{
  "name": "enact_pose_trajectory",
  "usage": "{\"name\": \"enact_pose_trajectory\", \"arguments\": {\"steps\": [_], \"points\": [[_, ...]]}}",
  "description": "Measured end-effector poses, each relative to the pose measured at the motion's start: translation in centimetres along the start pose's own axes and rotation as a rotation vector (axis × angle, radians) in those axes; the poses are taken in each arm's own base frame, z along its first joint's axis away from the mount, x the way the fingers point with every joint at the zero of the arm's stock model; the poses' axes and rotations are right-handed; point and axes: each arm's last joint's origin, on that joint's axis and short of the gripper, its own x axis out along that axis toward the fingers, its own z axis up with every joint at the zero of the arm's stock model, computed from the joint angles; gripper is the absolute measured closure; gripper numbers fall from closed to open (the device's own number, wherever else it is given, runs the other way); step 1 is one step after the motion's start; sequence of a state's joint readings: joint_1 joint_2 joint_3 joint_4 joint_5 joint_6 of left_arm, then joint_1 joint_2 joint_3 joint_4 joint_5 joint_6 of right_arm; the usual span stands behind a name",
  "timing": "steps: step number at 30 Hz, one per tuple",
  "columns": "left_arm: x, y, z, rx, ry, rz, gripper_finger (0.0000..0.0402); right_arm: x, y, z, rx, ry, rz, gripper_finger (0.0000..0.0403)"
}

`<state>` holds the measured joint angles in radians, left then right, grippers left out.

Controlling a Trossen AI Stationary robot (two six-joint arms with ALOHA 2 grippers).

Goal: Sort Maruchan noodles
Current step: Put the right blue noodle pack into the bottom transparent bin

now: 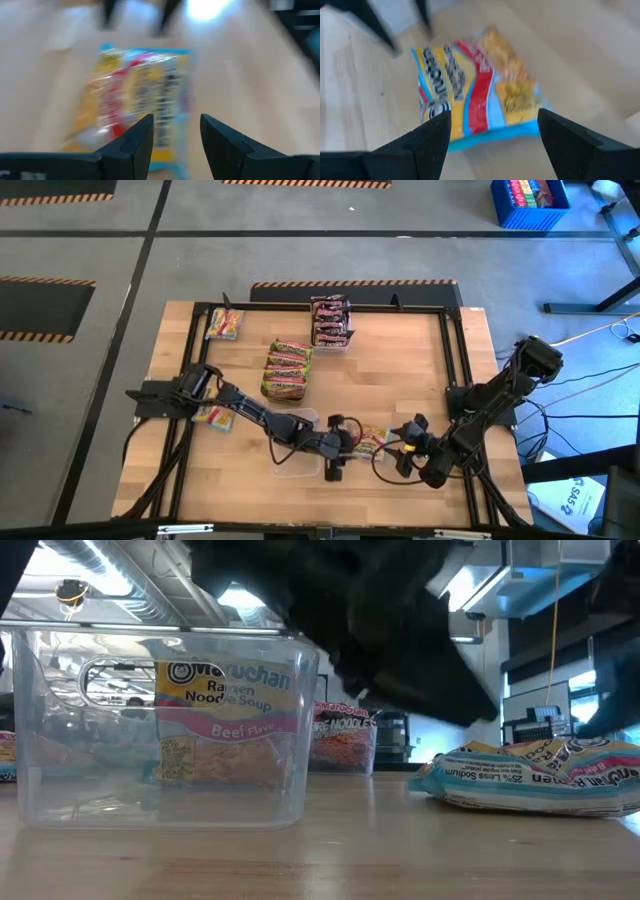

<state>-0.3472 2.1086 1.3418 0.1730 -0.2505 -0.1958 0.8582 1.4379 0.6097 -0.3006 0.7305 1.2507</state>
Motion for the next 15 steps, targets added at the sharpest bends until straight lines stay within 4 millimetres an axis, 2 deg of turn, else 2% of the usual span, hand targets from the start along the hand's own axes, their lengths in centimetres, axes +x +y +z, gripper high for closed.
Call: {"name": "enact_pose_trajectory", "arguments": {"steps": [5,11,15], "points": [[-0.3,-1.3,0.0,0.030,-0.001,-0.128,0.0247,0.5,-0.5,1.6,-0.113,-0.055,-0.108,0.0123],[1.6,-1.0,-1.7,0.027,-0.001,-0.093,0.0247,2.6,-1.7,2.3,-0.207,0.065,-0.167,0.0123],[1.7,-0.4,-1.5,0.013,-0.008,-0.055,0.0247,2.9,-1.8,2.6,-0.223,0.073,-0.174,0.0123]]}}
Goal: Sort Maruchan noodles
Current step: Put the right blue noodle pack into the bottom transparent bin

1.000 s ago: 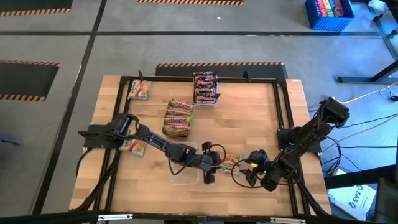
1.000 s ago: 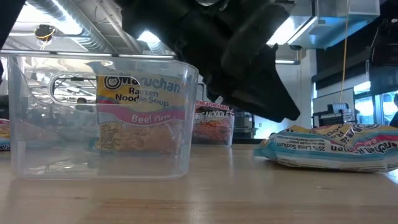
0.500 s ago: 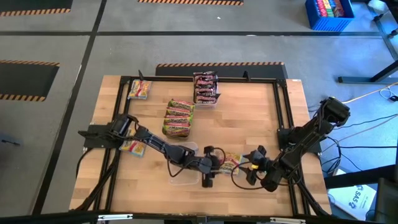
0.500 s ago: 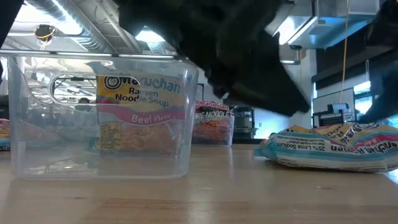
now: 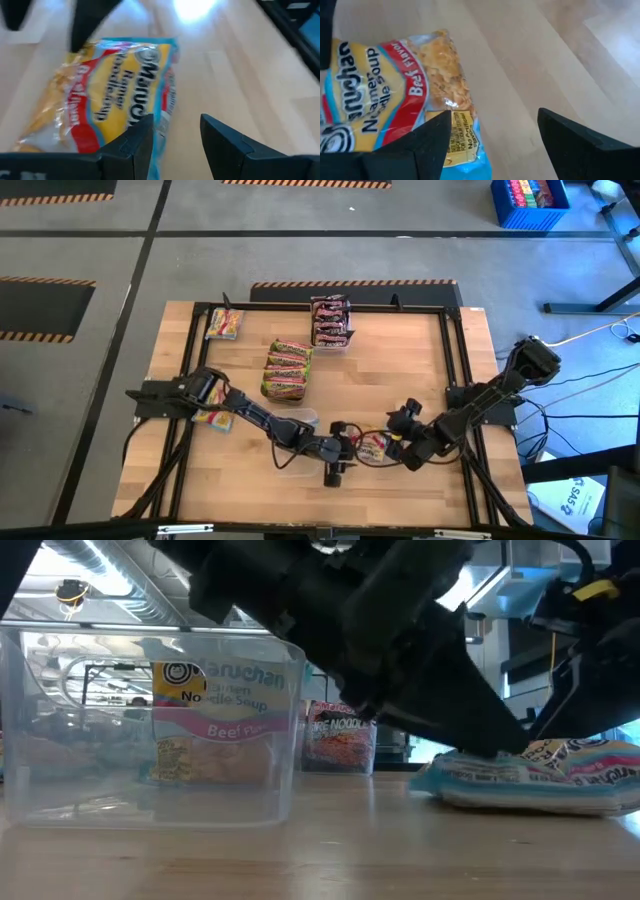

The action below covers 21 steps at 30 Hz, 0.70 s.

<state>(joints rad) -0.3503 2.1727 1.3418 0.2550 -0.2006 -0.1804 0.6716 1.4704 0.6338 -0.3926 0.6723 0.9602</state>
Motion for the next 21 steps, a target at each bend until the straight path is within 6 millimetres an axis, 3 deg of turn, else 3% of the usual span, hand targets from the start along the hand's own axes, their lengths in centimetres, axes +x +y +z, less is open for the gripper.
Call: {"name": "enact_pose_trajectory", "arguments": {"steps": [5,10,16,21], "points": [[0.2,1.0,0.0,-0.009,0.010,0.031,0.0247,0.0,0.2,-0.1,0.002,0.040,0.035,0.0123],[0.2,2.0,-0.1,-0.025,0.027,0.133,0.0247,-0.4,1.2,-0.3,0.026,0.116,0.178,0.0123],[0.2,3.2,0.0,-0.029,0.003,0.312,0.0247,-2.1,2.9,-0.8,-0.008,0.157,0.312,0.0123],[-0.6,3.6,0.9,-0.028,-0.005,0.362,0.0247,-3.6,3.3,-0.3,-0.053,0.112,0.293,0.0123]]}}
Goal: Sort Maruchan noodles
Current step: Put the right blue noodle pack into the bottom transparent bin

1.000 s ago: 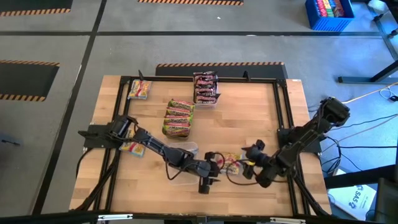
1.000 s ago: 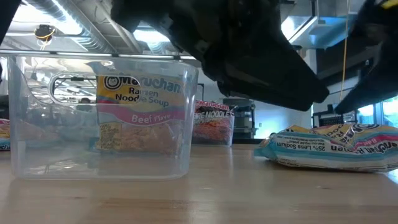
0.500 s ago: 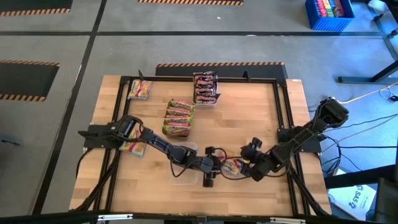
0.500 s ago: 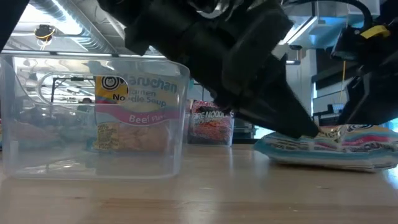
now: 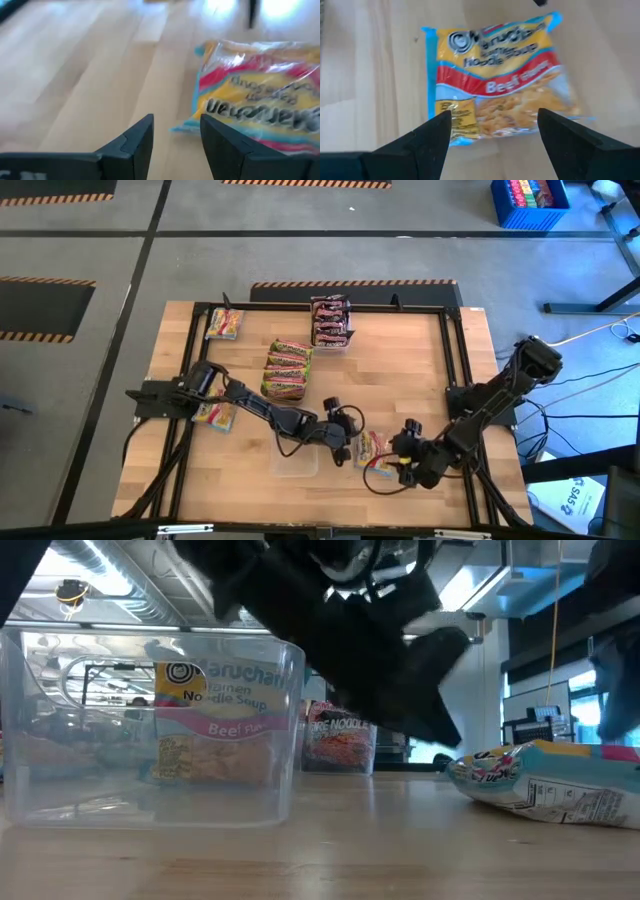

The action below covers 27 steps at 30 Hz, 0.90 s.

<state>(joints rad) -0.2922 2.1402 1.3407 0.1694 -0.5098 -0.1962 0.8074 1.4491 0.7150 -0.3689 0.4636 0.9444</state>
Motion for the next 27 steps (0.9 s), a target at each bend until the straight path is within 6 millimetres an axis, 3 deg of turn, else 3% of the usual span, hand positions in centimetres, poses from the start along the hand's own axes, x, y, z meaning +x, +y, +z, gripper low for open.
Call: {"name": "enact_pose_trajectory", "arguments": {"steps": [5,9,15,20,27], "points": [[-2.4,-2.0,1.3,-0.002,-0.036,-0.137,0.0247,-0.8,0.0,0.9,-0.019,-0.047,-0.083,0.0123],[-3.3,-3.6,1.0,0.035,-0.040,-0.242,0.0247,-0.2,-1.0,1.4,-0.001,-0.106,-0.171,0.0123],[-2.6,-4.6,-0.1,0.037,-0.039,-0.326,0.0247,1.0,-3.7,1.9,0.053,-0.106,-0.316,0.0123],[-1.5,-4.1,-0.3,0.011,-0.038,-0.346,0.0247,2.0,-5.5,1.7,0.092,-0.047,-0.358,0.0123],[-0.2,-2.1,-0.5,-0.033,0.024,-0.308,0.0247,2.3,-5.4,1.6,0.121,-0.003,-0.287,0.0123]]}}
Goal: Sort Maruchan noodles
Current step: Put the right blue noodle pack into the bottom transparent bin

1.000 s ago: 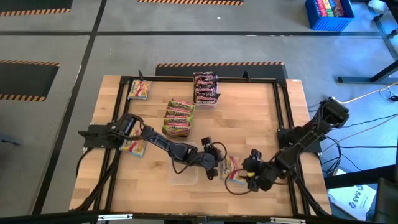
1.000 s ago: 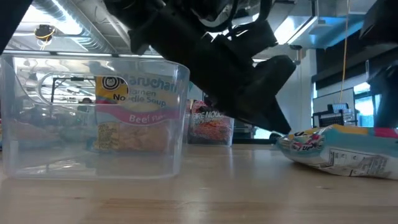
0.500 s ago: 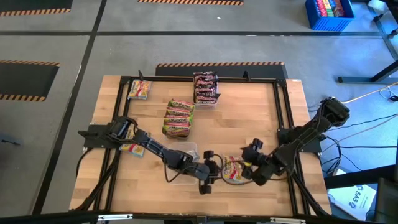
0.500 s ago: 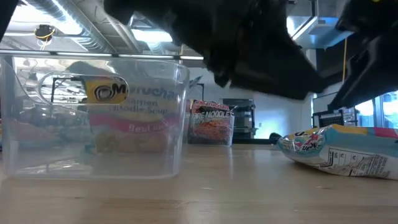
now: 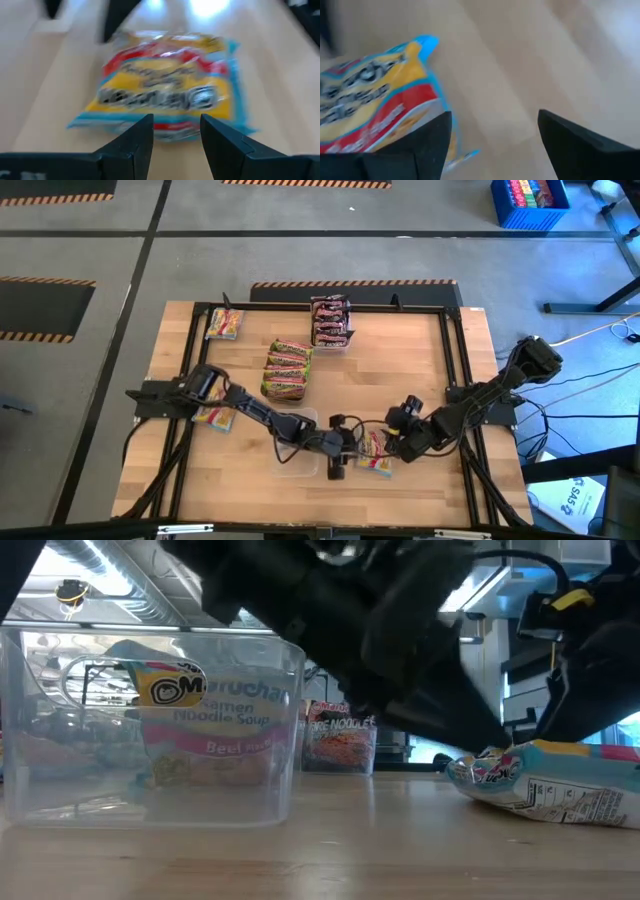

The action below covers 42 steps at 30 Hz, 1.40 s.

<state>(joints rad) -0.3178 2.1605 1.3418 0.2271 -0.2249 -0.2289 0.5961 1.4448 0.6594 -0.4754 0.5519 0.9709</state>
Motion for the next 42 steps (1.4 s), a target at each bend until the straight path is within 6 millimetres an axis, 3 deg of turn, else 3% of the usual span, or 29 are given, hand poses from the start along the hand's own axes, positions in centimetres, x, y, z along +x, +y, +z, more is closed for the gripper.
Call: {"name": "enact_pose_trajectory", "arguments": {"steps": [15,23,28,36,42], "points": [[0.6,3.8,0.4,-0.064,0.006,0.170,0.0247,-0.7,1.6,-1.0,0.014,0.261,0.268,0.0123],[-1.5,0.6,2.0,-0.013,-0.057,0.094,0.0247,-3.2,1.9,-1.2,-0.031,0.204,0.328,0.0123],[-2.2,-1.9,2.1,0.038,-0.098,-0.023,0.0247,-4.7,1.6,-0.6,0.034,0.099,0.387,0.0123],[-1.2,-2.1,1.0,-0.075,-0.037,-0.171,0.0247,-1.8,0.1,-3.6,0.185,0.087,0.543,0.0123],[-1.1,-2.0,0.8,-0.092,-0.009,-0.180,0.0247,-0.1,-1.5,-5.4,0.318,0.051,0.618,0.0123]]}}
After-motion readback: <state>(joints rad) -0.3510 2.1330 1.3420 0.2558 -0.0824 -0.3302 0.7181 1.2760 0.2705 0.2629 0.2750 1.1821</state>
